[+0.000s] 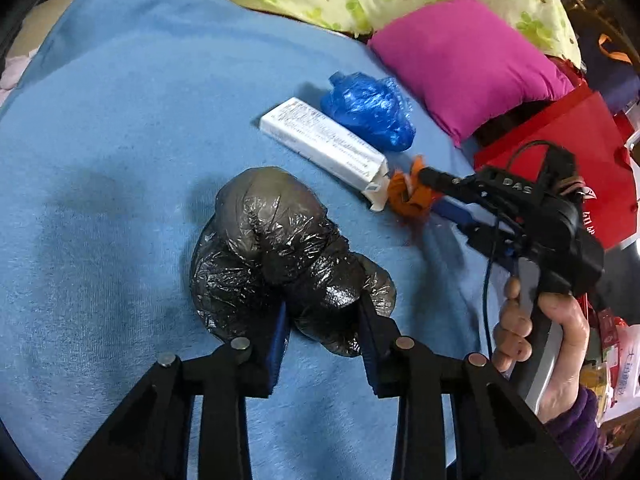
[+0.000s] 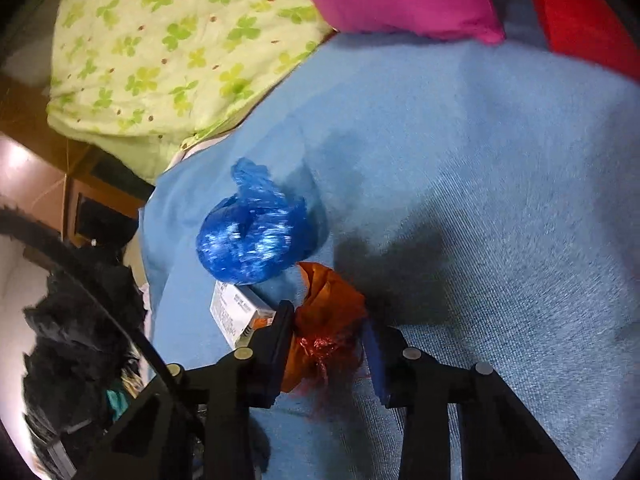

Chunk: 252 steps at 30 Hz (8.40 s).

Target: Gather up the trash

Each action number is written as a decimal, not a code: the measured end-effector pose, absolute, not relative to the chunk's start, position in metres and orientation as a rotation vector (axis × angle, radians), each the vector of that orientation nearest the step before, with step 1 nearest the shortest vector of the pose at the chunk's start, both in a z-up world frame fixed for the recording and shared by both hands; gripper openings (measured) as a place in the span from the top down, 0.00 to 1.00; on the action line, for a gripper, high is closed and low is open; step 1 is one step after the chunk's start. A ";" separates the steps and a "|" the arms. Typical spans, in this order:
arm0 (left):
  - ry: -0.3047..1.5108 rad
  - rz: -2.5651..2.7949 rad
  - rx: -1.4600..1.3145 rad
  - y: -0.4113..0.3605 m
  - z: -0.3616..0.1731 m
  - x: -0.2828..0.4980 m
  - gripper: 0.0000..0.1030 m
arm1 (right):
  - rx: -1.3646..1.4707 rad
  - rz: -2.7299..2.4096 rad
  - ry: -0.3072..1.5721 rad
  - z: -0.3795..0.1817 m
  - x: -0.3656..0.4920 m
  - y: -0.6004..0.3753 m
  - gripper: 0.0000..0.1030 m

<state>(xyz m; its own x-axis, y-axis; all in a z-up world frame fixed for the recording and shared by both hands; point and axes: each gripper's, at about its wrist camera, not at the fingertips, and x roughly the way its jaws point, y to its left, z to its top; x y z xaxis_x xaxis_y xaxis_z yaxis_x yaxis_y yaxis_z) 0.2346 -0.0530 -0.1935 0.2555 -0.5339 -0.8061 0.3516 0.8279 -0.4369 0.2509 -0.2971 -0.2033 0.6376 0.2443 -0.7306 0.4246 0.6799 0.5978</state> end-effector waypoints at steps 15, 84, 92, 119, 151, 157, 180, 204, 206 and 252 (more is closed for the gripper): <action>1.085 -0.534 -0.266 -0.052 -0.187 0.234 0.35 | 0.629 -0.056 0.830 -0.152 0.219 -0.281 0.65; 0.684 -0.302 0.179 -0.111 -0.080 0.059 0.60 | 0.362 0.003 0.530 -0.088 0.034 -0.256 0.65; 0.695 -0.309 0.205 -0.121 -0.080 0.061 0.60 | 0.382 0.002 0.510 -0.086 0.025 -0.266 0.65; 0.697 -0.320 0.265 -0.139 -0.076 0.058 0.60 | 0.389 0.026 0.463 -0.076 0.013 -0.269 0.65; 0.700 -0.361 0.309 -0.152 -0.075 0.055 0.60 | 0.408 0.008 0.429 -0.069 -0.005 -0.285 0.65; 0.692 -0.377 0.321 -0.159 -0.072 0.053 0.60 | 0.412 0.003 0.419 -0.068 -0.012 -0.287 0.65; 0.657 -0.424 0.361 -0.169 -0.065 0.042 0.60 | 0.422 -0.020 0.383 -0.061 -0.031 -0.294 0.65; 0.562 -0.548 0.387 -0.211 -0.025 0.029 0.60 | 0.477 -0.102 0.290 -0.020 -0.077 -0.329 0.64; 0.551 -0.561 0.388 -0.216 -0.021 0.026 0.60 | 0.472 -0.126 0.277 -0.013 -0.084 -0.336 0.64; 0.731 -1.085 0.315 -0.372 -0.008 0.013 0.53 | 0.583 -0.449 0.302 -0.017 -0.148 -0.483 0.64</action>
<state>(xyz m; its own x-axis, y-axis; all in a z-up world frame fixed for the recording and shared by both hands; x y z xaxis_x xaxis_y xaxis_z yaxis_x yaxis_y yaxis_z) 0.0135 -0.3723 -0.0083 0.2657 -0.6870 -0.6764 0.8846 0.4527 -0.1123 -0.1478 -0.4833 -0.0167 0.8610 -0.3200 -0.3953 0.4869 0.7431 0.4591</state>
